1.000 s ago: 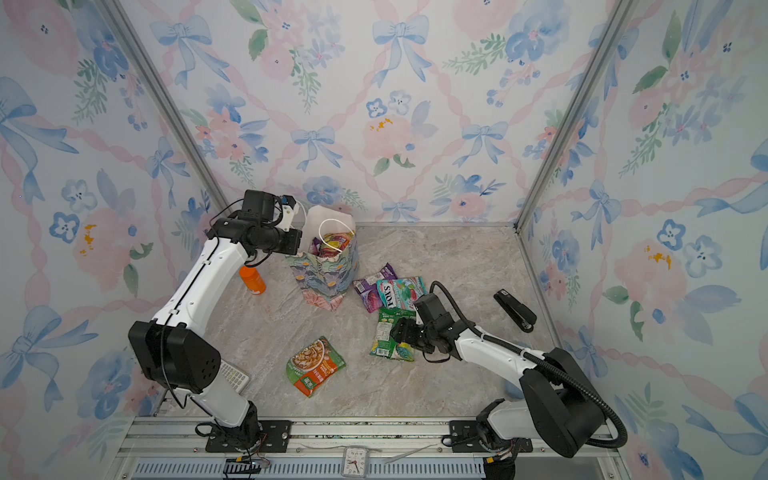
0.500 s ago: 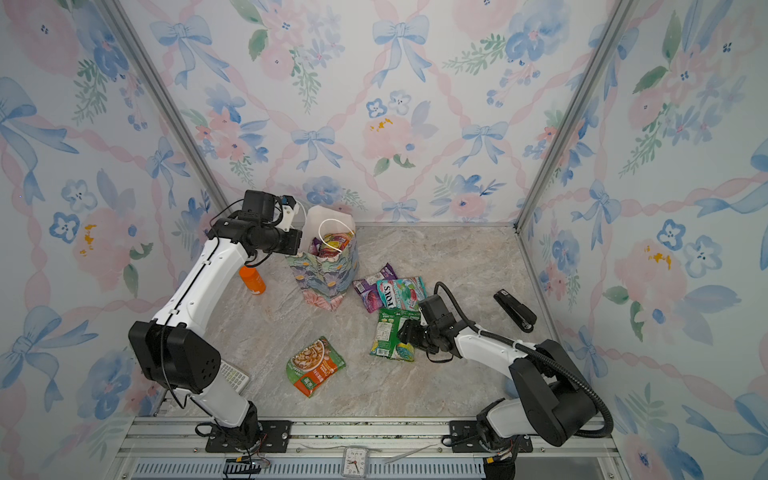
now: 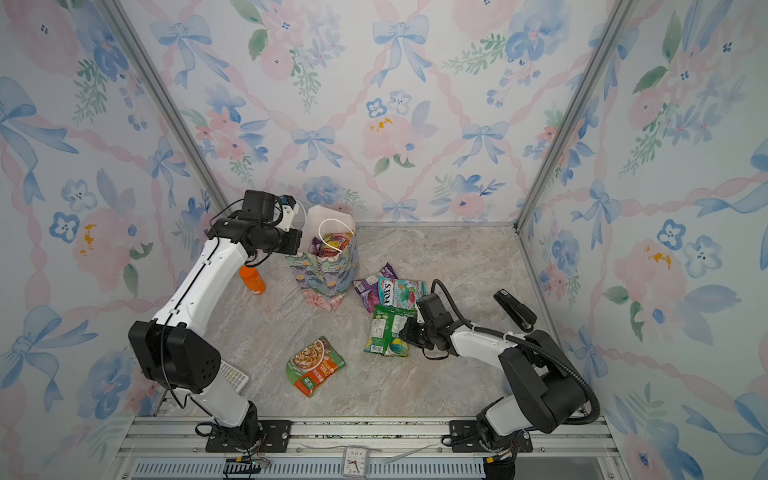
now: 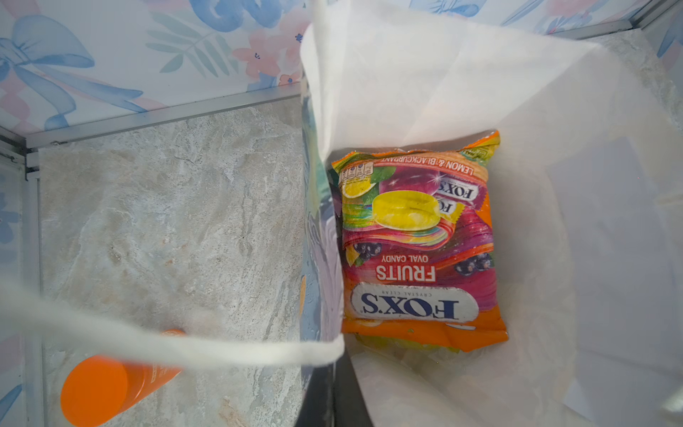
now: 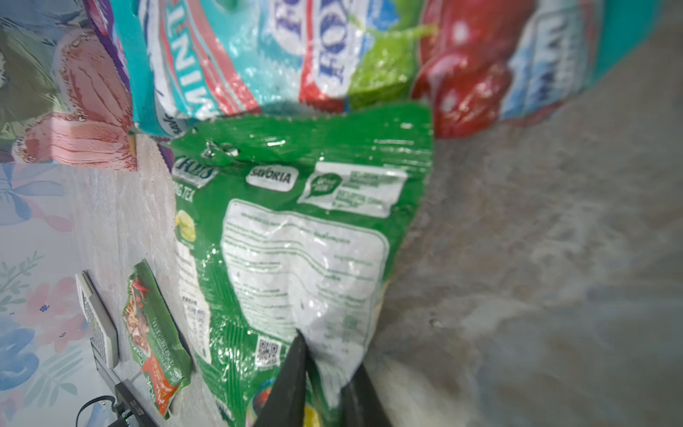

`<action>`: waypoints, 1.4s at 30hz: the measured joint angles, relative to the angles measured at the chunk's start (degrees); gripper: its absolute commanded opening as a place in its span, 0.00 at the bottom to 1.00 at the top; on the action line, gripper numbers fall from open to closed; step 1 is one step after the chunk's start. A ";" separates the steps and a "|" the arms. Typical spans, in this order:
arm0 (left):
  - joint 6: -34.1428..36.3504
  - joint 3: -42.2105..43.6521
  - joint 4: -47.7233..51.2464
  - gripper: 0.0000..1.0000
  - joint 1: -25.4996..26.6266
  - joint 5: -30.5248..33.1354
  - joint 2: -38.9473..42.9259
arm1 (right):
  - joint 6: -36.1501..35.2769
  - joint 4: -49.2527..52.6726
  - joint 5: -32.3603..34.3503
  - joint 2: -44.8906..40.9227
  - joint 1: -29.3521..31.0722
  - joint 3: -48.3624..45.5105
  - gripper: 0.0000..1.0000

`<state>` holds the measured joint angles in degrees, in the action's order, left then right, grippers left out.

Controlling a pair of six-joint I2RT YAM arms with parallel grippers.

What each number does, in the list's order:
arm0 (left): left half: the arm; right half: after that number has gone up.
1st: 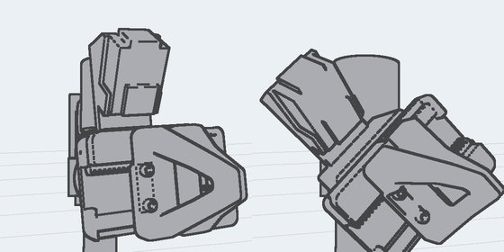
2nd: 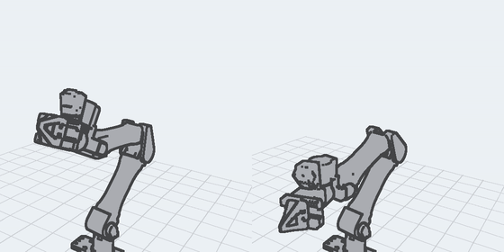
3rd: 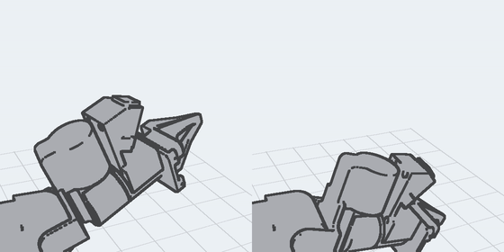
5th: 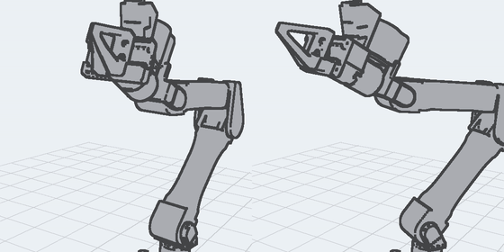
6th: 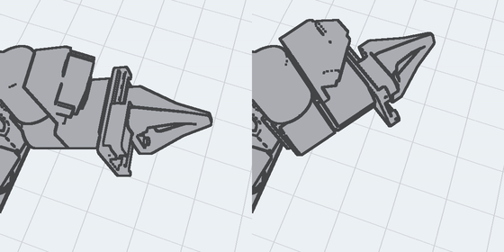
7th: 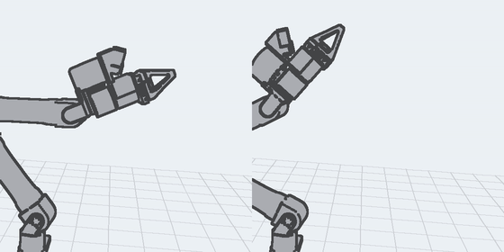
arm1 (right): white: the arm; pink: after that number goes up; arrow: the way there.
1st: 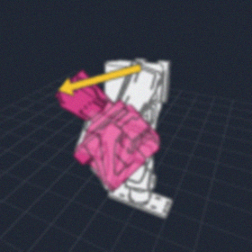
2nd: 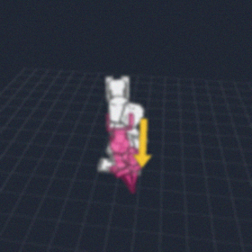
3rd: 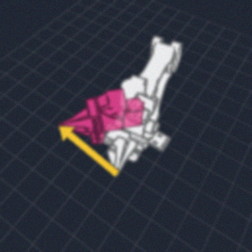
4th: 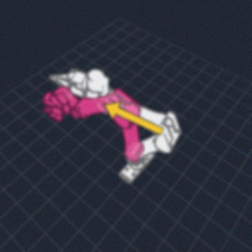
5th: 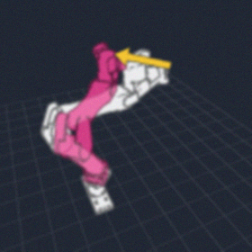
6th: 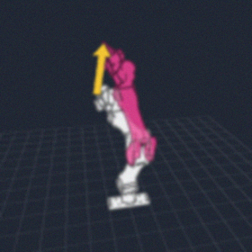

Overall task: Place the snacks into the paper bag
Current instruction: 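Lift the green packet with the right gripper and carry it up toward the bag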

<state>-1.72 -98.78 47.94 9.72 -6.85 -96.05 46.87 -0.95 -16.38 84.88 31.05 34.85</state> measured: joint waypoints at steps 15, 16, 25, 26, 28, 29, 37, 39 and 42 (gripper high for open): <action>0.00 0.00 0.00 0.00 0.00 0.00 0.00 | -1.49 8.74 -0.09 -6.01 0.04 5.35 0.00; 0.00 0.00 0.00 0.00 0.00 0.00 0.00 | -1.57 9.84 -0.04 -6.86 0.07 6.29 0.00; 0.00 0.00 0.00 0.00 0.00 -0.70 0.00 | -4.92 17.84 1.46 -11.39 0.07 18.82 0.00; 0.00 0.00 0.02 0.00 0.00 -0.87 0.00 | -5.31 18.16 1.68 -11.39 0.07 20.22 0.00; -0.02 0.00 0.02 0.00 0.00 -1.11 0.00 | -6.05 18.36 1.81 -11.37 0.07 22.82 0.00; -0.02 0.00 0.02 0.00 0.00 -1.16 0.00 | -6.40 18.40 1.81 -11.21 0.07 24.24 0.00; -0.02 0.00 0.17 0.00 0.07 -1.97 0.15 | -9.03 17.90 1.79 -5.64 -0.31 34.88 0.00; -0.02 0.00 0.22 0.00 0.17 -1.99 0.28 | -9.35 17.44 1.77 -3.89 -1.09 37.40 0.00; -0.02 0.00 0.52 0.00 0.39 -2.23 0.37 | -9.99 16.57 1.79 -1.73 -2.54 40.87 0.00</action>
<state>-1.74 -98.78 48.47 10.11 -9.08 -95.68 36.88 15.62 -14.59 83.15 28.51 75.72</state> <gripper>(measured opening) 0.048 0.046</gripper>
